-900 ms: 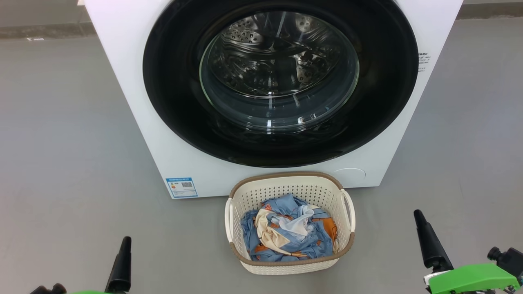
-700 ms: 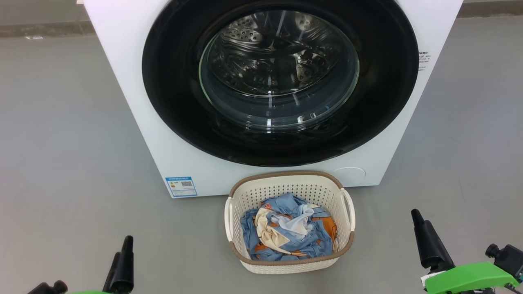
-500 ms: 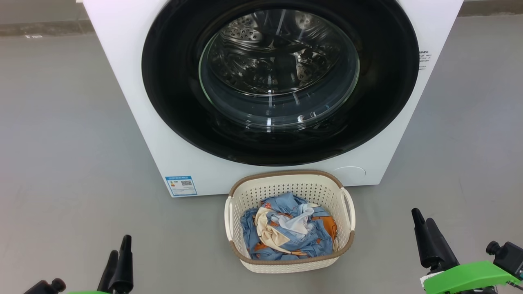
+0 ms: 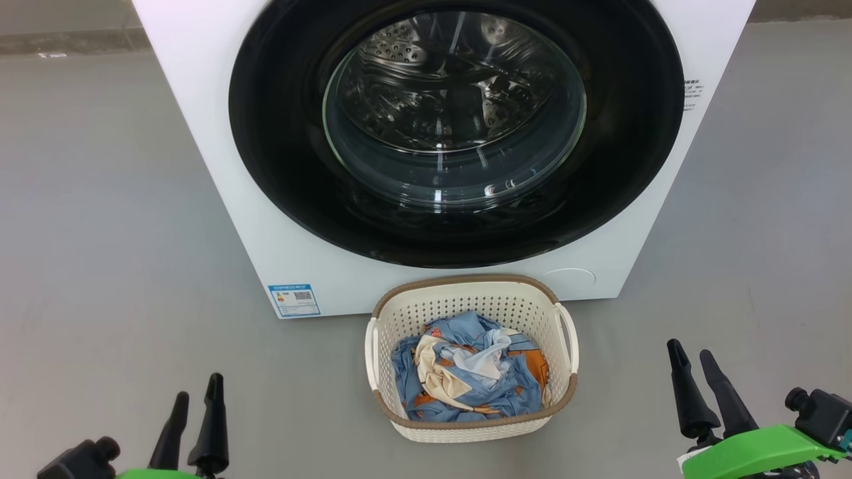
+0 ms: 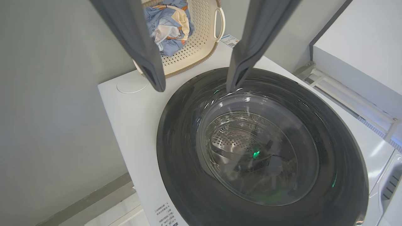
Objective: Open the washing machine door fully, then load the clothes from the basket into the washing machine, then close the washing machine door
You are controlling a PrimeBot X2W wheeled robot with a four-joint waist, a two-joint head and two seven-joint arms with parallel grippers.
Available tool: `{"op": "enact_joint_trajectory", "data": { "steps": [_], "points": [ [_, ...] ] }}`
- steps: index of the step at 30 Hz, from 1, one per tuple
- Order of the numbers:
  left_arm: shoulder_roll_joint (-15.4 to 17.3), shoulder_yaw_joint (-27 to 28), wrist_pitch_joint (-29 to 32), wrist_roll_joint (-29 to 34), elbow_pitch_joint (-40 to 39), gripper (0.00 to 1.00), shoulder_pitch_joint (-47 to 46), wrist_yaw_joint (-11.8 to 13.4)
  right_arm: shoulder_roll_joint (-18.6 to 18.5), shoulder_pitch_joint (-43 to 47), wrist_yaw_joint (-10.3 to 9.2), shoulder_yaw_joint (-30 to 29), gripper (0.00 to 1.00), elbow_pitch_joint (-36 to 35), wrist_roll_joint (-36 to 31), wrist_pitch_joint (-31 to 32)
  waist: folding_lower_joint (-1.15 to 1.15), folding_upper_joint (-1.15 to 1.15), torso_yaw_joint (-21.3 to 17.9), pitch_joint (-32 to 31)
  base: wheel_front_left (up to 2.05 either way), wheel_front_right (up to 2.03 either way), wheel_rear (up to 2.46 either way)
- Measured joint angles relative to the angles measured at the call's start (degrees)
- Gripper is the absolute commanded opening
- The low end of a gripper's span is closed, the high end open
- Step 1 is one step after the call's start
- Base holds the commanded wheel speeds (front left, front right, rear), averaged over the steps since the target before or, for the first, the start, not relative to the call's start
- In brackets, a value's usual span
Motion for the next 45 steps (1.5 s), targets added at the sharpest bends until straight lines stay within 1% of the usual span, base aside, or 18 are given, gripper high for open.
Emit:
{"op": "enact_joint_trajectory", "data": {
  "steps": [5,14,45],
  "points": [
    [0.64,-0.60,-1.18,5.49,-1.21,1.00,0.19,0.00,-0.12,0.01,0.00,-0.10,1.00,0.12,-4.20,-0.85,0.00,0.00,-0.03,0.13,0.00,0.00,0.00],
    [1.26,-2.19,-2.53,11.36,-2.13,1.00,1.35,0.00,-0.47,0.30,0.00,-0.25,1.00,0.09,-10.47,-2.34,0.00,0.00,0.02,0.13,0.00,0.00,0.00],
    [2.80,-4.19,-7.65,30.99,-6.30,1.00,3.57,-0.02,-1.94,0.59,0.00,0.18,1.00,-2.82,-31.15,-7.33,0.00,0.00,0.18,-0.31,0.00,0.00,0.00]
  ]
}}
